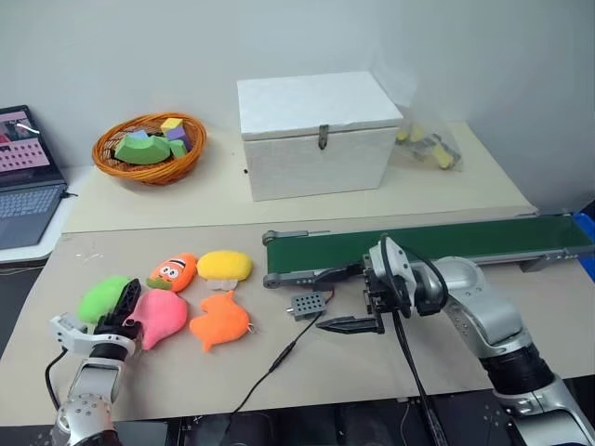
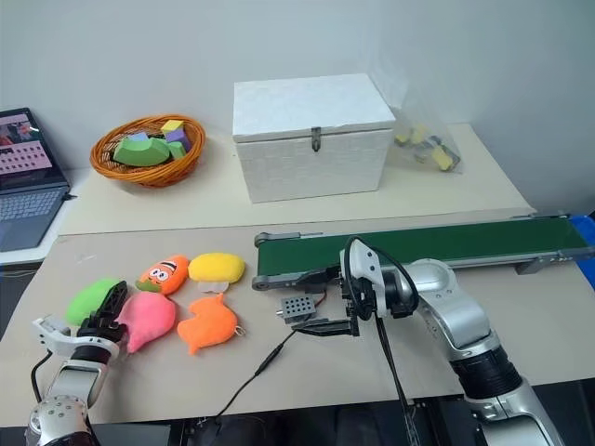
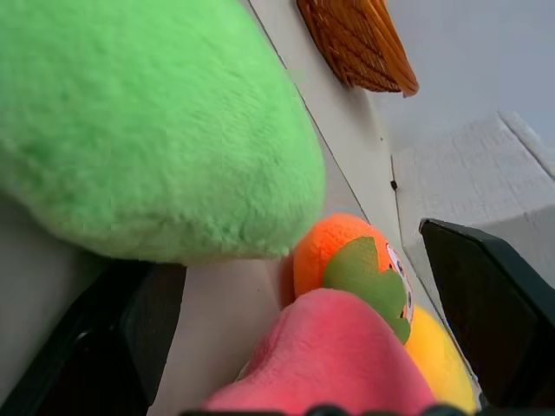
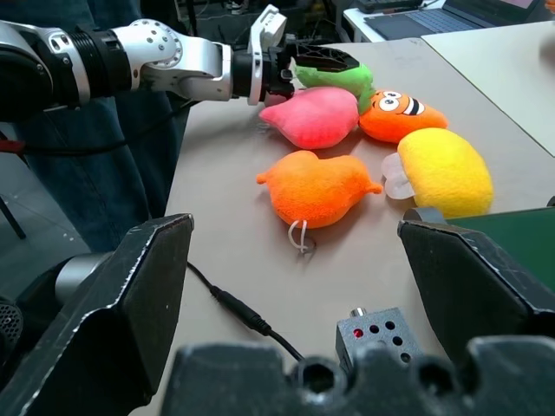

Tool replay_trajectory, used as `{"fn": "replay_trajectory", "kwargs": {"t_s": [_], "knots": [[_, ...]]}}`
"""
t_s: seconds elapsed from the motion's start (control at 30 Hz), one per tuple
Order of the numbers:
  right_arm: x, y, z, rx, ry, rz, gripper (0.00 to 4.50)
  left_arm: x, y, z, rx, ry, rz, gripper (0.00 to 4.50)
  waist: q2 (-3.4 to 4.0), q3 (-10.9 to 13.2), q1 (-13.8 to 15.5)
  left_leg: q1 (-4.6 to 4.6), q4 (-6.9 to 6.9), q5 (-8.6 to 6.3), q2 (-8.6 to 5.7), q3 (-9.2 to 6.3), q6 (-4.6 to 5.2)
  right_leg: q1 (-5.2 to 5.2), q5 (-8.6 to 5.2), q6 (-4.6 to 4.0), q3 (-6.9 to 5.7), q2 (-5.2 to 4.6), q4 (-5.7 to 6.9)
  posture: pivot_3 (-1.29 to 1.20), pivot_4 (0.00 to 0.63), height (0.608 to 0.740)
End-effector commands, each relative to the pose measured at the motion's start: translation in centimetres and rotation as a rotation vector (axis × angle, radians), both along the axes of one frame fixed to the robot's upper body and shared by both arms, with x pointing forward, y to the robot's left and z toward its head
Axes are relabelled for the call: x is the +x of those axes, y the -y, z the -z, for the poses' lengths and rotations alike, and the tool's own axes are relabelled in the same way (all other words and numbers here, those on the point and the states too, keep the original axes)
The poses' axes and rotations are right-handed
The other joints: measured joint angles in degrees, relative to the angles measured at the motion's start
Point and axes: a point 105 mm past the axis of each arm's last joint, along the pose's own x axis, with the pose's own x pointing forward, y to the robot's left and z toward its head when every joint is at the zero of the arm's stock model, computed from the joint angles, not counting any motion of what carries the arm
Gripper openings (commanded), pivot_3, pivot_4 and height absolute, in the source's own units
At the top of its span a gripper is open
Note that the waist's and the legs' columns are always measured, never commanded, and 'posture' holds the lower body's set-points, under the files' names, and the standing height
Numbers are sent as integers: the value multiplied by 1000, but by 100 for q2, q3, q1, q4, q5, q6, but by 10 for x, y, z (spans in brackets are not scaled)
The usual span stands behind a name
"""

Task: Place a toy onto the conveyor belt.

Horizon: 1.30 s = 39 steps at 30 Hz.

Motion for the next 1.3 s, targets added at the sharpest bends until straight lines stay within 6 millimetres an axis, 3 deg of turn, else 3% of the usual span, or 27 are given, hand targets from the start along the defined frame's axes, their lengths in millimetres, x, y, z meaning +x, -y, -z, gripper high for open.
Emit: {"fn": "replay_trajectory", "kwargs": {"t_s": [0.03, 0.23, 0.4, 0.8, 0.9, 1.23, 1.3], "knots": [[2, 0, -11, 16, 47, -3, 4500, -23, -14, 14, -84, -1, -118, 4448, 0, 0, -12, 2, -1, 0, 1, 2, 0, 0, 0, 0, 1, 0, 0, 0, 150, 740], [3, 3, -11, 10, 45, 0, 4500, -38, -27, 29, -169, -17, -241, 4448, 2, -1, -79, 13, -3, 0, 8, 14, 0, 6, 1, -1, 6, 4, 2, 0, 150, 740], [4, 4, -11, 6, 46, 5, 4500, -37, -30, 28, -183, -14, -260, 4448, 6, -4, -136, 34, -10, -2, 28, 29, -6, 18, 5, -8, 10, 19, 5, 0, 150, 740], [7, 6, -10, -2, 52, 40, 4500, -36, -48, 30, -408, 48, -440, 4448, 7, -4, -137, 57, -12, -4, 43, 42, -18, 25, 8, -14, 19, 36, 15, 0, 150, 740], [9, 5, -11, 5, 59, 46, 4500, -34, -47, 32, -413, 31, -439, 3733, 7, -4, -139, 60, -12, -3, 43, 44, -19, 25, 8, -15, 22, 36, 19, 0, 150, 740], [14, 5, -13, 15, 66, 61, 4500, -30, -49, 32, -358, -8, -439, 246, 25, -14, -124, 64, -14, -4, 45, 48, -21, 26, 9, -17, 26, 40, 20, 0, 150, 740], [14, 5, -12, 14, 65, 63, 4500, -31, -54, 21, -262, -8, -467, 246, 26, -15, -131, 70, -14, -5, 45, 49, -20, 33, 8, -16, 26, 40, 22, 0, 150, 740]]}}
